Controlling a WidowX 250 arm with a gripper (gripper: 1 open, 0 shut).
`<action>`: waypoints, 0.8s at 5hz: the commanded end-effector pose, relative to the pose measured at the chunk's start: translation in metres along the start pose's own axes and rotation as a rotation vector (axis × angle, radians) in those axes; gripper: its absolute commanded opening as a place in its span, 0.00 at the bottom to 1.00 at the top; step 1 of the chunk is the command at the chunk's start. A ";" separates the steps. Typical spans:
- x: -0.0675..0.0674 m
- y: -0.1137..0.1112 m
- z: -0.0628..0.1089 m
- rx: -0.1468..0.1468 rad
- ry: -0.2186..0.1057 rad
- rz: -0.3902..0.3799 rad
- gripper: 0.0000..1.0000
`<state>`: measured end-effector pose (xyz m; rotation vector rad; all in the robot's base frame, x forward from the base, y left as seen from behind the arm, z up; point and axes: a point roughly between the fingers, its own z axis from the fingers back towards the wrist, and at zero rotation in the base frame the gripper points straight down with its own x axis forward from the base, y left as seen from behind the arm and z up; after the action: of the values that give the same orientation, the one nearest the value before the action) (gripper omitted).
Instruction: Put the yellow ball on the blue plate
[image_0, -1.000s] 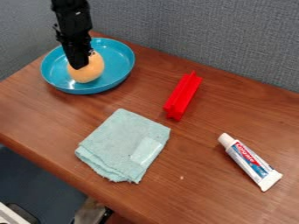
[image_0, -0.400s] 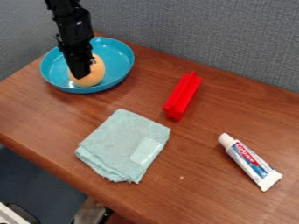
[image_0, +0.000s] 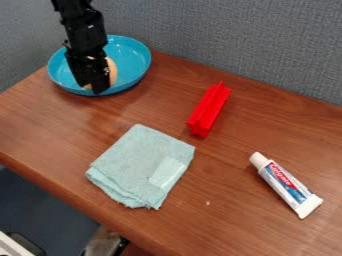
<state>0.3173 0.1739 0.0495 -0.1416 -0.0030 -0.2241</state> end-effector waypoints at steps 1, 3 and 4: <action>0.002 -0.002 0.035 0.051 -0.079 -0.014 0.00; -0.001 -0.010 0.042 0.047 -0.101 -0.023 0.00; -0.003 -0.015 0.042 0.037 -0.107 -0.026 0.00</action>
<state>0.3094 0.1624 0.0679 -0.1540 -0.0461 -0.2424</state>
